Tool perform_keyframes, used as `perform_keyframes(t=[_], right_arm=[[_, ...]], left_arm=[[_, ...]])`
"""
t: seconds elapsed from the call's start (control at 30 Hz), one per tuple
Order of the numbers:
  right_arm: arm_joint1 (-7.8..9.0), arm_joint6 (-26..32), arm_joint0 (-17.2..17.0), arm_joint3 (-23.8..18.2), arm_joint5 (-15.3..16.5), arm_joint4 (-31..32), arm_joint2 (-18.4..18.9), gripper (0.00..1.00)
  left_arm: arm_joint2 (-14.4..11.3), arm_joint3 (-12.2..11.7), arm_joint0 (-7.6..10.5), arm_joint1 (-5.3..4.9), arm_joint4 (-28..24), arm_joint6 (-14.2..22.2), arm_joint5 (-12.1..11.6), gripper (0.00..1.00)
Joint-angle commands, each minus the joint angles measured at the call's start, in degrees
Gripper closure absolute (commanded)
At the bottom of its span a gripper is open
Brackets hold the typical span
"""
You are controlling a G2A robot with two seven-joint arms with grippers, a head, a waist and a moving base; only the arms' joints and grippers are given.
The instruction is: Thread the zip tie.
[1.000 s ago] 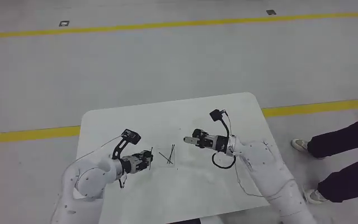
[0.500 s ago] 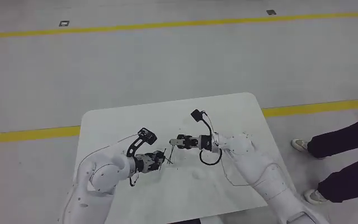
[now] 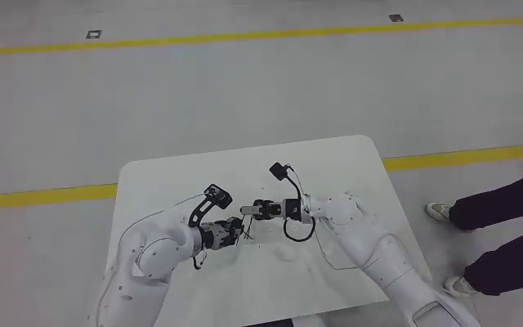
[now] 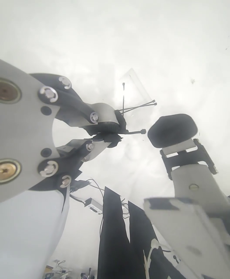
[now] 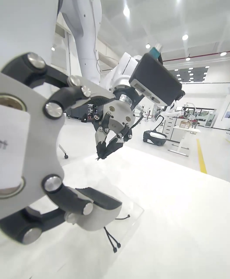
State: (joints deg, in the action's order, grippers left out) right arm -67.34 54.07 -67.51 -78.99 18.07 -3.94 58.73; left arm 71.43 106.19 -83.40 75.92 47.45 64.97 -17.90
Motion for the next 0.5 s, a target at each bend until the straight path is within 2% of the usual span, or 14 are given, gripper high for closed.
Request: perform_keyframes(t=[0.0, 0.03, 0.07, 0.1, 0.33, 0.47], right_arm=[[-0.2, -0.19, 0.84, 0.84, 0.06, 0.0, -0.75, 0.2], [-0.28, -0.32, 1.14, 1.17, 0.05, -0.06, -0.98, 0.44], [-0.33, -0.46, 1.41, 1.46, 0.05, 0.02, -1.16, 0.55], [-0.38, -0.59, 1.69, 1.76, 0.08, 0.12, -1.35, 0.6], [-0.51, 0.03, 2.65, 3.41, 0.29, 0.28, -2.26, 0.78], [-0.58, 0.25, 3.07, 4.03, 0.43, 0.23, -2.73, 0.79]], left_arm=[[-0.43, -0.26, 0.52, -0.22, 0.14, 0.1, 0.46, 1.0], [-0.57, -0.31, 0.69, -0.32, 0.27, 0.09, 0.71, 1.0], [-0.7, -0.38, 0.81, -0.41, 0.4, 0.04, 1.0, 1.0], [-0.86, -0.41, 0.96, -0.55, 0.73, 0.11, 1.36, 1.0], [-1.49, -0.56, 1.3, -1.32, 0.64, -0.2, 2.46, 1.0], [-1.98, -0.71, 1.6, -1.72, 0.57, -0.39, 2.9, 1.0]])
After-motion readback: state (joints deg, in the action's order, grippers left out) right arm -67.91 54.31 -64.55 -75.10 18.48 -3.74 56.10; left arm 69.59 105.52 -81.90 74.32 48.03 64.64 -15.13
